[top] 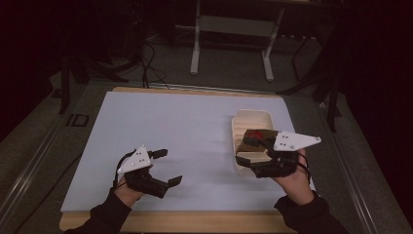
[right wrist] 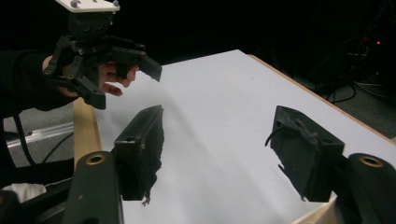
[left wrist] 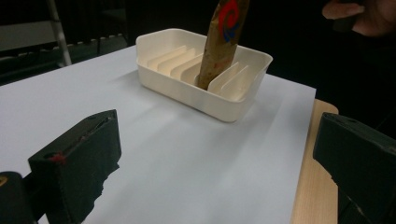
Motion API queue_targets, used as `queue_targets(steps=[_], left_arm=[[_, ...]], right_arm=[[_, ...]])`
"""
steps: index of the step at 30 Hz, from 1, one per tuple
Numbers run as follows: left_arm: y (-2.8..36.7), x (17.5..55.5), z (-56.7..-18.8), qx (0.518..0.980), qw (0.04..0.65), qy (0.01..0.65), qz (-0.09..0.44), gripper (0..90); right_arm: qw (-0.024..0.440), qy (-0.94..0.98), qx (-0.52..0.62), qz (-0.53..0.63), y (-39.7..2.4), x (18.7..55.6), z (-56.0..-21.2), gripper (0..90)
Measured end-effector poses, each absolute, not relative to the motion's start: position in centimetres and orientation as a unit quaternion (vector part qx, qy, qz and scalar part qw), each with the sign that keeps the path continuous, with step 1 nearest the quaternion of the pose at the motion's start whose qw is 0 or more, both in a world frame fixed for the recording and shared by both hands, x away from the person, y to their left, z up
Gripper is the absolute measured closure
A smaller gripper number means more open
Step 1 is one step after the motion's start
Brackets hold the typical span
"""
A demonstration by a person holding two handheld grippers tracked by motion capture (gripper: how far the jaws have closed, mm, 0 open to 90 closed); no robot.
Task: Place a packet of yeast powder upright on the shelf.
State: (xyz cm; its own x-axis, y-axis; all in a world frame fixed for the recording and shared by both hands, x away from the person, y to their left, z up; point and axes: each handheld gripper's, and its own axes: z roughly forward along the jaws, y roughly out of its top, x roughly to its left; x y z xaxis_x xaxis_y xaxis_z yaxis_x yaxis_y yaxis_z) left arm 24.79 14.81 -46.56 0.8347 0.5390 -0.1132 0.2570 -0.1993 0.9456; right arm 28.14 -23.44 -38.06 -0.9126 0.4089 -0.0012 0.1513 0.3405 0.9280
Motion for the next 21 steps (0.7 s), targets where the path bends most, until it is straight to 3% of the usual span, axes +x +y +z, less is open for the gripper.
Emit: queue_targets(steps=[5, 10, 21], left_arm=[[14.9, 24.8, -46.6, 0.764, 0.578, 0.260, 0.122, 1.7], [14.9, 24.8, -46.6, 0.764, 0.578, 0.260, 0.122, 1.7], [15.1, 24.8, -46.6, 0.763, 0.579, 0.262, 0.122, 1.7]], right_arm=[[0.124, 0.811, 0.167, 0.547, -23.2, 27.5, -39.0, 30.8], [0.113, 0.811, 0.179, 0.545, -22.9, 26.6, -40.0, 18.2], [0.088, 0.823, 0.196, 0.526, -23.5, 24.5, -42.1, 12.5]])
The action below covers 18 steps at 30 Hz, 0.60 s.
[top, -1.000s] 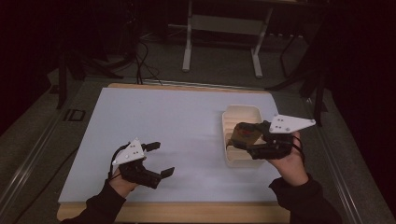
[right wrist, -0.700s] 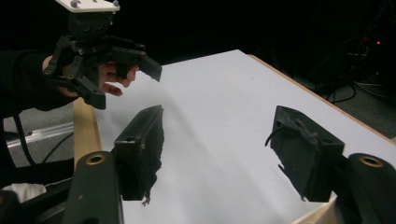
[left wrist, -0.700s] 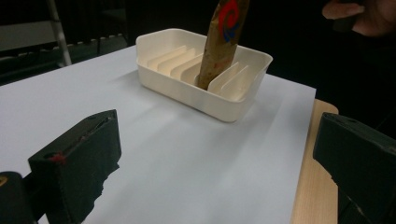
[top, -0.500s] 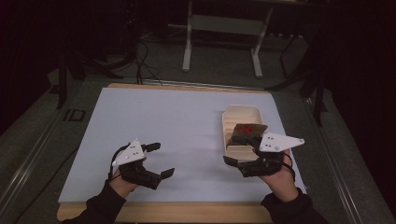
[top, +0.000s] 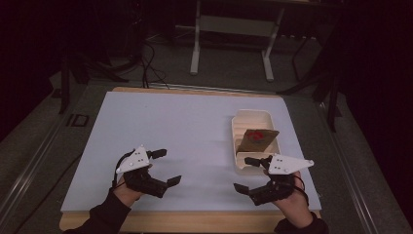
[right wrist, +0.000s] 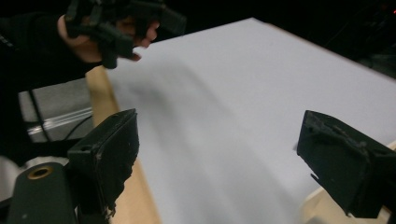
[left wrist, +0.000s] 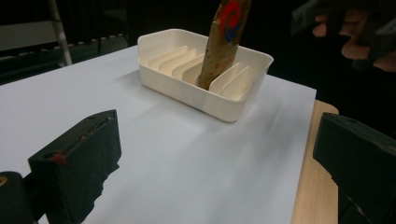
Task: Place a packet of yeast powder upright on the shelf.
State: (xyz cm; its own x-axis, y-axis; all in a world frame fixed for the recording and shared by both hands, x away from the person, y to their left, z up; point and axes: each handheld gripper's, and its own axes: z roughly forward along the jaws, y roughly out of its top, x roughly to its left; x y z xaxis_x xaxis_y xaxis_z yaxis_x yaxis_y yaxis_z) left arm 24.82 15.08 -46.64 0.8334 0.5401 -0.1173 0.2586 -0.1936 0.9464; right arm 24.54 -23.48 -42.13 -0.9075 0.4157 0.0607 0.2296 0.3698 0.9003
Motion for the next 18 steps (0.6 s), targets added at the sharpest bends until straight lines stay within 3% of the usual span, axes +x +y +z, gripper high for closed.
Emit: queue_targets(steps=[18], left_arm=[[14.9, 24.8, -46.6, 0.762, 0.582, 0.258, 0.122, 1.7]], right_arm=[[0.066, 0.833, 0.209, 0.508, -24.5, 22.9, -45.9, 13.8]])
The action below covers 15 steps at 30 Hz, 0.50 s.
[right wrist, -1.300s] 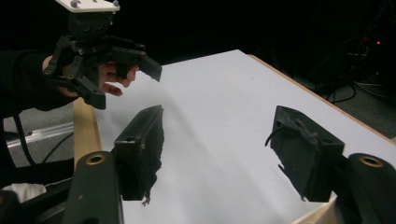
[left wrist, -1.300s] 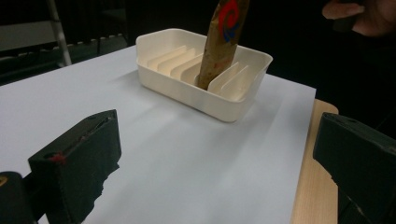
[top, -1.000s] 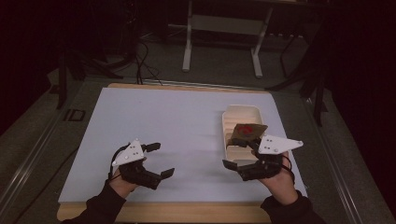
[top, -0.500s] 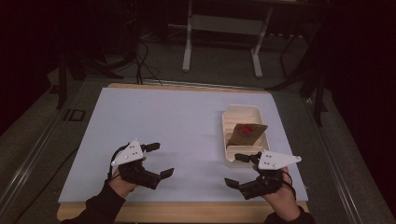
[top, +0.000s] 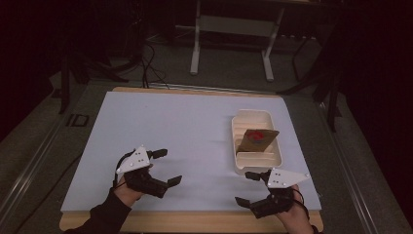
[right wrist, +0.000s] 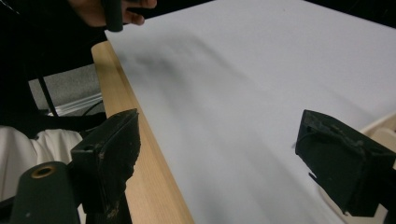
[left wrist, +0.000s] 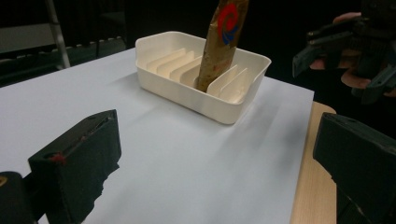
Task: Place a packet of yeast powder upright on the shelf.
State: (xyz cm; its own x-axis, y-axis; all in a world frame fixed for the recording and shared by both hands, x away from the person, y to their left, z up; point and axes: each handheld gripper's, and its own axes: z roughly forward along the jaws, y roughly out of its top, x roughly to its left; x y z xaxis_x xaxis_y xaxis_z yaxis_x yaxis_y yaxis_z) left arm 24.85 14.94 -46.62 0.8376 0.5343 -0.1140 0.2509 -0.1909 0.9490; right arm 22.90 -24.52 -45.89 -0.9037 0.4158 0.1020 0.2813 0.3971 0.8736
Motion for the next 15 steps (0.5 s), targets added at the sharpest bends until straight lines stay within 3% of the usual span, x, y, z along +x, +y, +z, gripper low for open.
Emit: queue_targets(steps=[15], left_arm=[[14.5, 25.0, -47.3, 0.767, 0.576, 0.257, 0.116, 1.7]], right_arm=[[0.069, 0.830, 0.230, 0.503, -25.9, 23.2, -47.3, 13.8]])
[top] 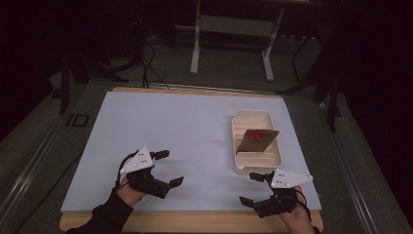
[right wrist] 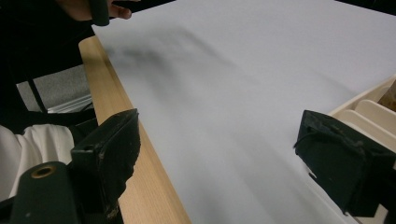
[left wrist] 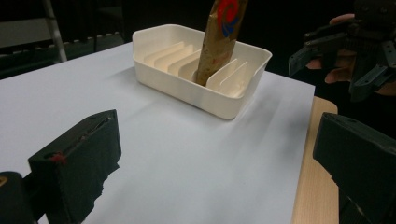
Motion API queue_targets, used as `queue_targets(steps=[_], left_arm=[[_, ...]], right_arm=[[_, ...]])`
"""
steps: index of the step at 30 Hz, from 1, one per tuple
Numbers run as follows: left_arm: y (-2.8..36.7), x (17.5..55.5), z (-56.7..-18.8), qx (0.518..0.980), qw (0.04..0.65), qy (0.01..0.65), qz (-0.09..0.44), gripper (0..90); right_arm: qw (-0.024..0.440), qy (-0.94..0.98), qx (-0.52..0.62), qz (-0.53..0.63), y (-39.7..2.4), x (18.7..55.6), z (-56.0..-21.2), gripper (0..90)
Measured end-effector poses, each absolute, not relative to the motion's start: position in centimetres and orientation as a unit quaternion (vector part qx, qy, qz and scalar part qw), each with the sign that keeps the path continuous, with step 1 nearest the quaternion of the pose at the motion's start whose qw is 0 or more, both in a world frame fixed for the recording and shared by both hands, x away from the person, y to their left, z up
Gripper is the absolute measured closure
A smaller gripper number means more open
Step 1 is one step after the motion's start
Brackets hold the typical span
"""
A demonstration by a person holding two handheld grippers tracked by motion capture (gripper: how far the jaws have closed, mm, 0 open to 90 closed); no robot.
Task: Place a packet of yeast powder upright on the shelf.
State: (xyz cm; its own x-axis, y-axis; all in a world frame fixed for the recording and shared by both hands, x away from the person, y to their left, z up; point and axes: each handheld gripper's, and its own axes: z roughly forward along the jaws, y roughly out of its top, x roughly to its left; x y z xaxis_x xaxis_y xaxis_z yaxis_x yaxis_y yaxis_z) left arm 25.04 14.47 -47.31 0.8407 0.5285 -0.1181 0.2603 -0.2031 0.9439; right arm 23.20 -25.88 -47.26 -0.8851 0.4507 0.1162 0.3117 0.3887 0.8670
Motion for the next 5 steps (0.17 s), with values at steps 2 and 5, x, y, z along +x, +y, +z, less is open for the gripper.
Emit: queue_targets(steps=[2, 5], left_arm=[[14.47, 25.04, -47.34, 0.766, 0.577, 0.257, 0.115, 1.7], [14.48, 25.06, -47.34, 0.766, 0.578, 0.257, 0.115, 1.7]], right_arm=[[0.071, 0.831, 0.230, 0.502, -25.92, 23.22, -47.24, 13.8], [0.070, 0.827, 0.232, 0.507, -26.04, 23.28, -47.18, 13.7]])
